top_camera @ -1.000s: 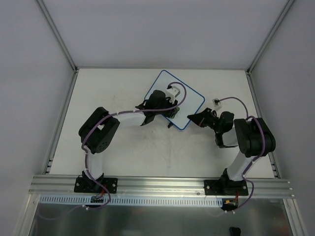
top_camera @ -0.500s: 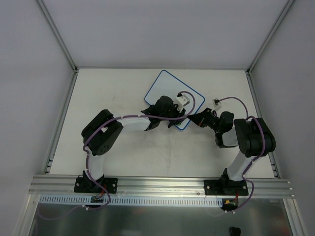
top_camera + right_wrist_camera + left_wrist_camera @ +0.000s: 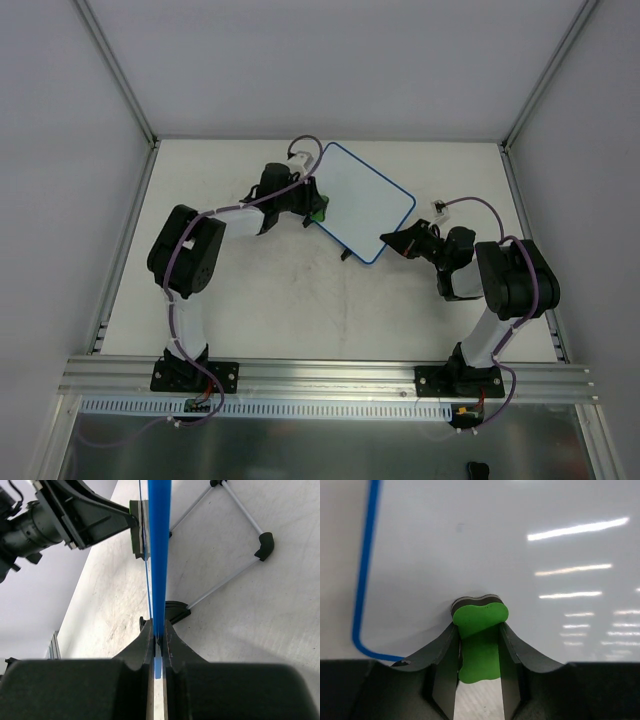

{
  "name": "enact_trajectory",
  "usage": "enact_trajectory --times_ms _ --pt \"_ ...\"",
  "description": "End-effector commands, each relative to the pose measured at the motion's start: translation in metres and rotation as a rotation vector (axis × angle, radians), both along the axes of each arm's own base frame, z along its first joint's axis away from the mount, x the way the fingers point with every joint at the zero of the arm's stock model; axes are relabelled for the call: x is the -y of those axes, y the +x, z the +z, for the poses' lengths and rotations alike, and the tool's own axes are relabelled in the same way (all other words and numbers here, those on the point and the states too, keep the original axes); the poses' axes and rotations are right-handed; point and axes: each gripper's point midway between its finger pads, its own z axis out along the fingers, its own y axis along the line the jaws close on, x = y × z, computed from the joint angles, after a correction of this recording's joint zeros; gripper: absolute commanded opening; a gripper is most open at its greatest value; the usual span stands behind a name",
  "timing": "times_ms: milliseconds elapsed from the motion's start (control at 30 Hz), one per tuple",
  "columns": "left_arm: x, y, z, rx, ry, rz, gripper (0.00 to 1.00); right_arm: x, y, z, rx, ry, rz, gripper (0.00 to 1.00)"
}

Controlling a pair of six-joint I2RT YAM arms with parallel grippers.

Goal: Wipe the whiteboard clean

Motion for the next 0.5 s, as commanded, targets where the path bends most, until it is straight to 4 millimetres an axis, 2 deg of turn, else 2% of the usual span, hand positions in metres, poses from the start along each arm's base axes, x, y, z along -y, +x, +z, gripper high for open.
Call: enact_trajectory --times_ms 0,100,300,467 --pt "0.0 -0.004 -0.003 -0.078 -0.092 0.007 0.0 -0.003 0.006 0.049 0.268 0.008 0.016 0.0" --pt "0.014 -0.007 0.001 -0.065 -0.096 -0.041 0.0 -0.003 0.007 0.048 0.263 0.01 0.019 0.0" --pt "0.065 -0.025 0.005 0.019 0.021 -0.148 0.0 -0.003 0.006 0.049 0.267 0.008 0.016 0.0" --pt "0.109 -0.062 0.009 0.109 0.093 -0.288 0.0 -0.003 0.007 0.047 0.261 0.008 0.016 0.0"
